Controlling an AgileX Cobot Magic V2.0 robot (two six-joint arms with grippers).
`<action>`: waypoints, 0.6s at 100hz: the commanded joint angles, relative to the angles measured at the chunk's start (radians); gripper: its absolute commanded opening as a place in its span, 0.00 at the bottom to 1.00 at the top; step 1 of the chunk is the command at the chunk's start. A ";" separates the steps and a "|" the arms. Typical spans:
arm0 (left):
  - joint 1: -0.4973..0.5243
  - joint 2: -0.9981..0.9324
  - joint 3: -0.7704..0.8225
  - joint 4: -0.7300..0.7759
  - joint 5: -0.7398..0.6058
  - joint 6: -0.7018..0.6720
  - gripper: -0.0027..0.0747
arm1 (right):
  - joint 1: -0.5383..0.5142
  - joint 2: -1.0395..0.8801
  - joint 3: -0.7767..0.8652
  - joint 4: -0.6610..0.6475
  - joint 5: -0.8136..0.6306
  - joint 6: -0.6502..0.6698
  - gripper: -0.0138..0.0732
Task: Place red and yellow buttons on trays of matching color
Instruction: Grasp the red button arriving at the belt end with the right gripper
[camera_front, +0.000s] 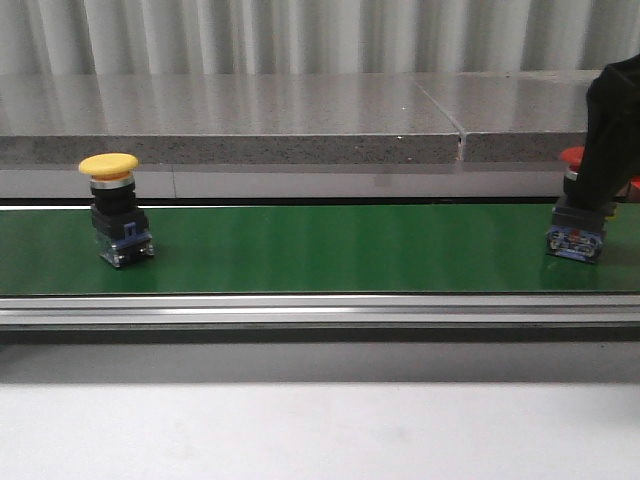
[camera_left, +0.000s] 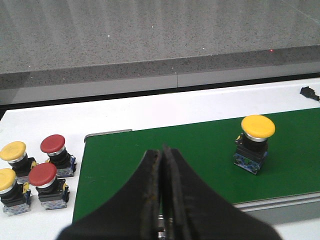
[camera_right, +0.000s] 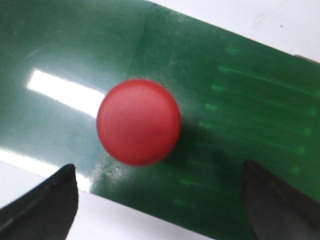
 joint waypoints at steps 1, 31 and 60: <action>-0.006 0.006 -0.027 -0.010 -0.083 -0.001 0.01 | 0.002 0.017 -0.063 0.005 -0.041 -0.010 0.90; -0.006 0.006 -0.027 -0.010 -0.083 -0.001 0.01 | 0.000 0.084 -0.114 -0.009 0.033 -0.010 0.40; -0.006 0.006 -0.027 -0.010 -0.083 -0.001 0.01 | -0.113 0.084 -0.248 -0.010 0.138 -0.005 0.24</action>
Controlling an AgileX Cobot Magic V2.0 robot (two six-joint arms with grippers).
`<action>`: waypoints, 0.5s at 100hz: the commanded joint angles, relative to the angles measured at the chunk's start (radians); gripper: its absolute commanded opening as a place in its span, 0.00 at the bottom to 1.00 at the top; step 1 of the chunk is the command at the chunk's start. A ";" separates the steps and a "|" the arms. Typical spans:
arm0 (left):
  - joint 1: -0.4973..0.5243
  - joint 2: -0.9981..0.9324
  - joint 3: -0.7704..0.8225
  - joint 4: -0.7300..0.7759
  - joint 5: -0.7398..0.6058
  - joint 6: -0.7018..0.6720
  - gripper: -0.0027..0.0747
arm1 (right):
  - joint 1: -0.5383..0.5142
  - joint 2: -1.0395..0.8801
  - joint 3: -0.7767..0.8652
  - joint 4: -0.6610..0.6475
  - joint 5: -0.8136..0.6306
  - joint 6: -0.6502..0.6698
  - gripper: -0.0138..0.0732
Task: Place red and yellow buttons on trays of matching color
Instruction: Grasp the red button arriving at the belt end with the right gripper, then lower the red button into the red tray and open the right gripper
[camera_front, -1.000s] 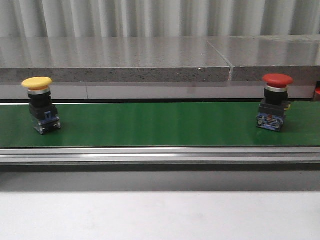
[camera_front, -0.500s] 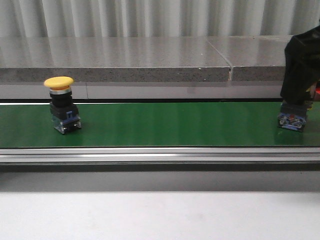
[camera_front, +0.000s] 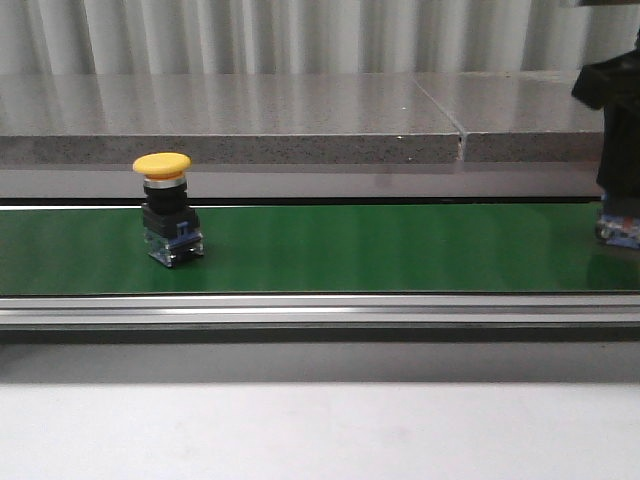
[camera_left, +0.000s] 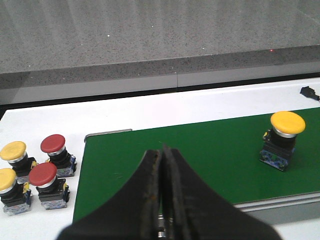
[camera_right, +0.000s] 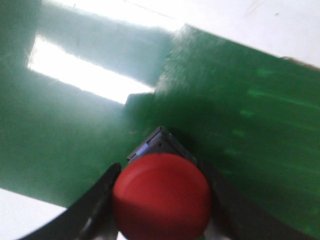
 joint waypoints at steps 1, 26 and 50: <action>-0.006 0.006 -0.027 -0.010 -0.083 -0.001 0.01 | -0.057 -0.033 -0.093 -0.002 -0.005 -0.003 0.24; -0.006 0.006 -0.027 -0.010 -0.083 -0.001 0.01 | -0.290 0.039 -0.289 -0.002 -0.006 -0.005 0.24; -0.006 0.006 -0.027 -0.010 -0.083 -0.001 0.01 | -0.378 0.238 -0.493 -0.002 -0.020 -0.008 0.24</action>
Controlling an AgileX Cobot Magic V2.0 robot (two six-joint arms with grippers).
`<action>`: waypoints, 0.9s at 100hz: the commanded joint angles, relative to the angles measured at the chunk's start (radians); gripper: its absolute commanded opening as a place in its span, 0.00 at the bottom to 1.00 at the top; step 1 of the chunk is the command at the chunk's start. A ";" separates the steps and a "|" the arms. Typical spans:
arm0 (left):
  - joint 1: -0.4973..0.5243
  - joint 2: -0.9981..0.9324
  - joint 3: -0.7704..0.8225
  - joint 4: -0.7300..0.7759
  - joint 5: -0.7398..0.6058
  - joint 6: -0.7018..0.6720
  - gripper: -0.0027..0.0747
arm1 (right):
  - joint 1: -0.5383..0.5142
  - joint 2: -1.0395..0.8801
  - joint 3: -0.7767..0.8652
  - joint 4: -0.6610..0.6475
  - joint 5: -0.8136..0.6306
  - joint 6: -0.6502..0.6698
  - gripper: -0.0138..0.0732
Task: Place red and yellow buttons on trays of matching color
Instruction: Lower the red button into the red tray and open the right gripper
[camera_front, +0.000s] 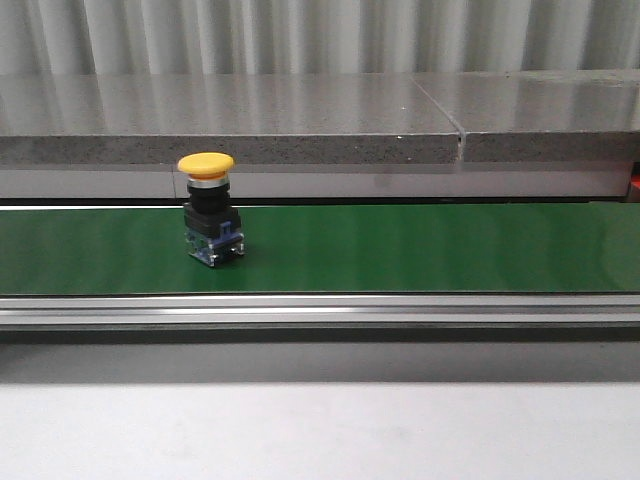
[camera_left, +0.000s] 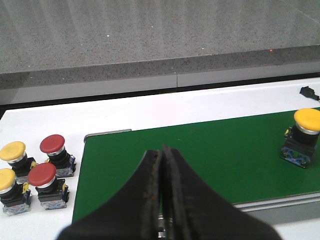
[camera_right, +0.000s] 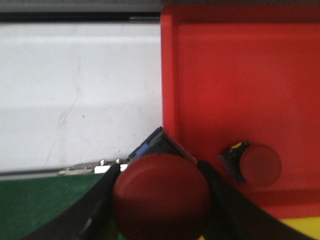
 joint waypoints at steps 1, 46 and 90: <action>-0.006 0.006 -0.027 -0.010 -0.083 -0.001 0.01 | -0.019 0.034 -0.095 0.000 -0.046 -0.008 0.24; -0.006 0.006 -0.027 -0.010 -0.083 -0.001 0.01 | -0.071 0.314 -0.334 -0.007 -0.019 -0.008 0.24; -0.006 0.006 -0.027 -0.010 -0.083 -0.001 0.01 | -0.104 0.385 -0.334 0.000 -0.042 -0.008 0.24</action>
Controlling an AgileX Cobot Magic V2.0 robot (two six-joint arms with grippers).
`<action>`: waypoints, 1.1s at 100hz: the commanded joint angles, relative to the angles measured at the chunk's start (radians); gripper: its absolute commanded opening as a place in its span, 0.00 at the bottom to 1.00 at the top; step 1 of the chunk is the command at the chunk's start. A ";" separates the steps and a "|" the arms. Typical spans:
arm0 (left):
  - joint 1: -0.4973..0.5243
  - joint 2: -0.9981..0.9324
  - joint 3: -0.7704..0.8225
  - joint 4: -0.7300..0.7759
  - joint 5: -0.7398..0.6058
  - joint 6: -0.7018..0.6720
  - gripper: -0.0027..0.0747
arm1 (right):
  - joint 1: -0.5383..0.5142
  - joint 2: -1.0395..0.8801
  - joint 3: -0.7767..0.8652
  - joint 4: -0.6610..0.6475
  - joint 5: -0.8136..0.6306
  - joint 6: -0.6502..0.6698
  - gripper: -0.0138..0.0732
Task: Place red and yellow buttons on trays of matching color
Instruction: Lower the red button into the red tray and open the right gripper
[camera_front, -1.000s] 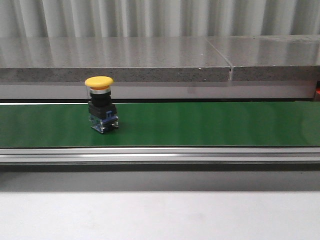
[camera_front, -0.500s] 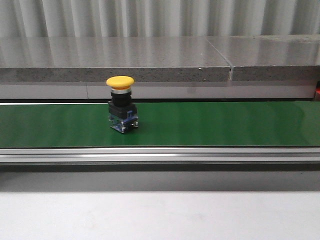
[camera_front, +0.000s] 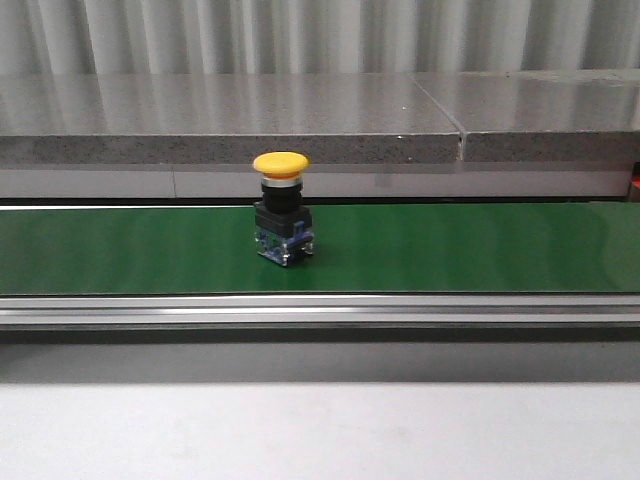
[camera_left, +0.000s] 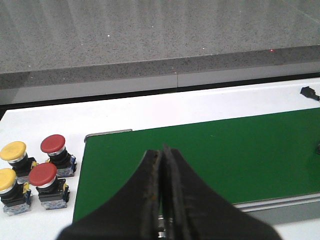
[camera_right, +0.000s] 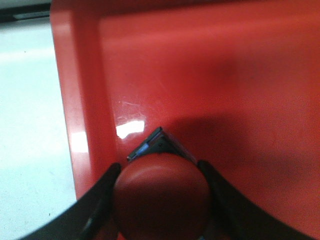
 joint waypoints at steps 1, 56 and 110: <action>-0.006 0.006 -0.027 -0.010 -0.083 -0.001 0.01 | -0.004 -0.055 -0.036 0.001 -0.047 -0.008 0.24; -0.006 0.006 -0.027 -0.010 -0.083 -0.001 0.01 | -0.004 -0.040 -0.053 0.010 -0.033 -0.008 0.72; -0.006 0.006 -0.027 -0.010 -0.083 -0.001 0.01 | -0.004 -0.270 -0.102 0.026 0.104 -0.010 0.74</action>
